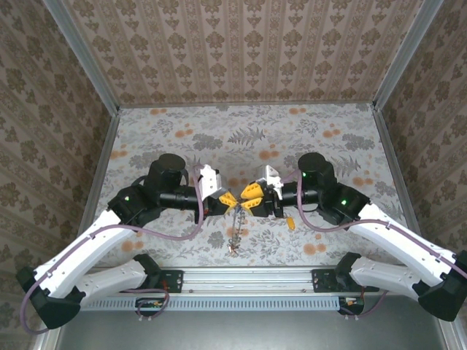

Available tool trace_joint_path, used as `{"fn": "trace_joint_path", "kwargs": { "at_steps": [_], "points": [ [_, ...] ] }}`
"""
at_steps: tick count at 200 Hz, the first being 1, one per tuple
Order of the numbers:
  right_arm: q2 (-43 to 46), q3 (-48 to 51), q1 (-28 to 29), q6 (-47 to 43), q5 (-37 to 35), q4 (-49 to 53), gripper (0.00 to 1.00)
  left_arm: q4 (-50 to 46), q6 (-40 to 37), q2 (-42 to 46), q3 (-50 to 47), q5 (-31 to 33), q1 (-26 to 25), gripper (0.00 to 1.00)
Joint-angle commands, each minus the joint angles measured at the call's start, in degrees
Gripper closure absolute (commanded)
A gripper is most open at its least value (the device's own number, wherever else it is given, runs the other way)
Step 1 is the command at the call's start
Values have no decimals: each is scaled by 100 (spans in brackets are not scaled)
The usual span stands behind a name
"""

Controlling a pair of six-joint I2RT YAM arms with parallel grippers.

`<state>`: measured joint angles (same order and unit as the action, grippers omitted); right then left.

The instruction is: Put the keys on the keyring

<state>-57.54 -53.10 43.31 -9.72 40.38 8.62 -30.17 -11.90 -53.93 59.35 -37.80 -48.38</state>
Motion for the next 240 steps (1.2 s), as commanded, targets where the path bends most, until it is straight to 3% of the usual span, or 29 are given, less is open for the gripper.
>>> {"fn": "trace_joint_path", "kwargs": {
  "at_steps": [1,64,125,153,188,209,219,240],
  "points": [
    [5,-132,166,-182,-363,243,69,-50,-232,-74,290,65,-100,100],
    [-240,-304,265,-329,-491,445,83,-68,-254,-58,305,227,-128,100],
    [-205,-297,292,-398,-722,646,74,-109,-279,-56,323,256,-128,100],
    [-250,-335,288,-429,-681,575,92,-111,-268,-81,328,256,-145,100],
    [-291,-366,288,-425,-532,417,92,-138,-280,-102,349,281,-171,100],
    [-329,-393,287,-443,-466,446,98,-113,-270,-100,332,283,-171,100],
    [-334,-372,293,-435,-420,436,97,-103,-269,-100,330,282,-169,100],
    [-304,-353,309,-435,-390,434,84,-103,-269,-128,347,265,-167,100]
  ]
}}
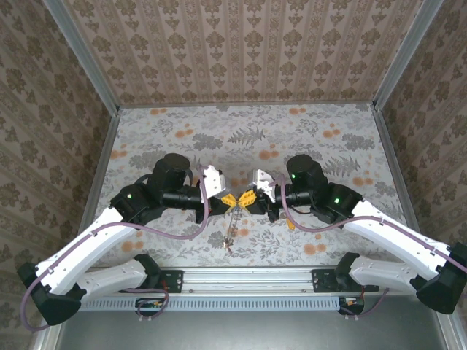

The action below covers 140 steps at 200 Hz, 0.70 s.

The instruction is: Put the keys on the keyring

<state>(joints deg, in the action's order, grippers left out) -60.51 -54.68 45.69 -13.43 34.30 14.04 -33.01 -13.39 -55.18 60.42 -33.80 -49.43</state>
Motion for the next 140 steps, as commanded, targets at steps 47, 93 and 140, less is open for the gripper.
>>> {"fn": "trace_joint_path", "kwargs": {
  "at_steps": [47,93,140],
  "points": [
    [26,-193,103,-111,293,-118,96,164,-147,-64,298,-123,-61,100],
    [78,-126,115,-156,313,-188,100,168,-131,-98,326,-119,-75,100],
    [332,4,99,-80,249,-313,100,143,293,317,89,348,-62,16]
  ]
}}
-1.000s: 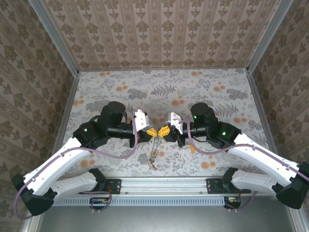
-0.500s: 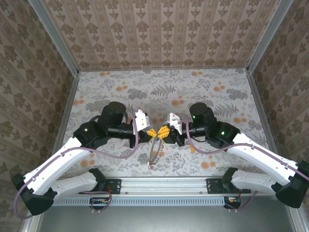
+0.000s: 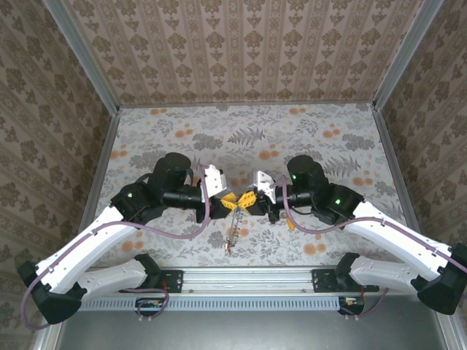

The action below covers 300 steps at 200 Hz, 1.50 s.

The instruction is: Put the keys on the keyring

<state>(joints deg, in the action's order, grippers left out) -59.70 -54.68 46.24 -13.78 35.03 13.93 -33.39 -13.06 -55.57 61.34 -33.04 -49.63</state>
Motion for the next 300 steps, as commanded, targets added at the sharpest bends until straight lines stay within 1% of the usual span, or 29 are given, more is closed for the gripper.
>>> {"fn": "trace_joint_path", "kwargs": {
  "at_steps": [1,4,8,19,31,52,71,76,87,106,117,131,140,154,172,205,230,235,252,300],
  "points": [
    [259,11,44,-45,174,-307,100,177,273,377,-14,285,-45,14],
    [272,24,28,-31,172,-327,100,169,308,445,-40,327,-35,9],
    [287,39,21,-7,171,-353,100,162,358,540,-86,374,-33,7],
    [323,91,-8,71,209,-455,100,161,494,816,-199,414,-29,7],
    [353,138,-27,144,241,-586,100,172,644,1073,-303,350,-36,15],
    [372,188,-69,239,322,-754,100,146,892,1386,-420,180,-33,36],
    [385,213,-81,310,347,-873,100,334,1127,1500,-538,-76,-71,46],
    [395,232,-87,339,347,-910,100,425,1185,1512,-589,-132,-86,51],
    [444,289,-81,421,347,-1020,100,587,1278,1506,-689,-210,-116,54],
    [550,390,-81,560,380,-1231,100,795,1304,1434,-837,-100,-153,55],
    [591,436,-82,615,419,-1313,100,1008,1306,1348,-908,-103,-161,57],
    [619,492,-90,679,435,-1402,100,1226,1304,1184,-897,-119,-209,63],
    [648,534,-88,731,420,-1488,100,1279,1266,1091,-857,-123,-246,68],
    [708,607,-89,827,434,-1634,100,1288,1203,993,-834,-67,-282,69],
    [720,634,-88,885,487,-1709,100,1300,1157,984,-845,31,-284,67],
    [664,668,-93,910,483,-1775,100,1426,1148,945,-793,-26,-299,67],
    [648,673,-89,921,436,-1801,100,1452,1130,913,-790,-57,-336,74],
    [653,669,-89,922,426,-1799,100,1447,1122,908,-784,-61,-339,78],
    [636,656,-89,930,417,-1806,100,1454,1104,883,-774,-57,-351,86],
    [587,645,-89,934,437,-1804,100,1490,1024,787,-757,51,-370,86]
  ]
}}
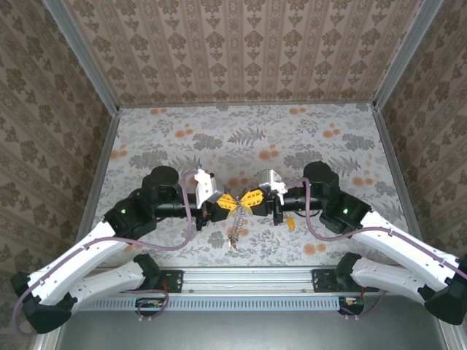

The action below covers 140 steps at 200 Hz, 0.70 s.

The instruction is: Put the keys on the keyring

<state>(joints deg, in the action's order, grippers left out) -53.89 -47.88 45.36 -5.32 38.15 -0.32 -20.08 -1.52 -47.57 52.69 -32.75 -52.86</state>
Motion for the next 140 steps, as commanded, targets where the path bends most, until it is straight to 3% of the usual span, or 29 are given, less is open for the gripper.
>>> {"fn": "trace_joint_path", "kwargs": {
  "at_steps": [1,82,109,140],
  "points": [
    [8,-36,-1,86,123,-376,100,165,-125,-14,105,23,-48,86],
    [-77,-29,7,-11,212,-226,100,387,-112,-110,127,42,-45,90],
    [-104,-11,7,-63,254,-215,100,452,-125,-200,133,121,-42,100],
    [-82,62,10,-194,292,-172,100,506,-152,-201,121,249,-24,100]
  ]
}}
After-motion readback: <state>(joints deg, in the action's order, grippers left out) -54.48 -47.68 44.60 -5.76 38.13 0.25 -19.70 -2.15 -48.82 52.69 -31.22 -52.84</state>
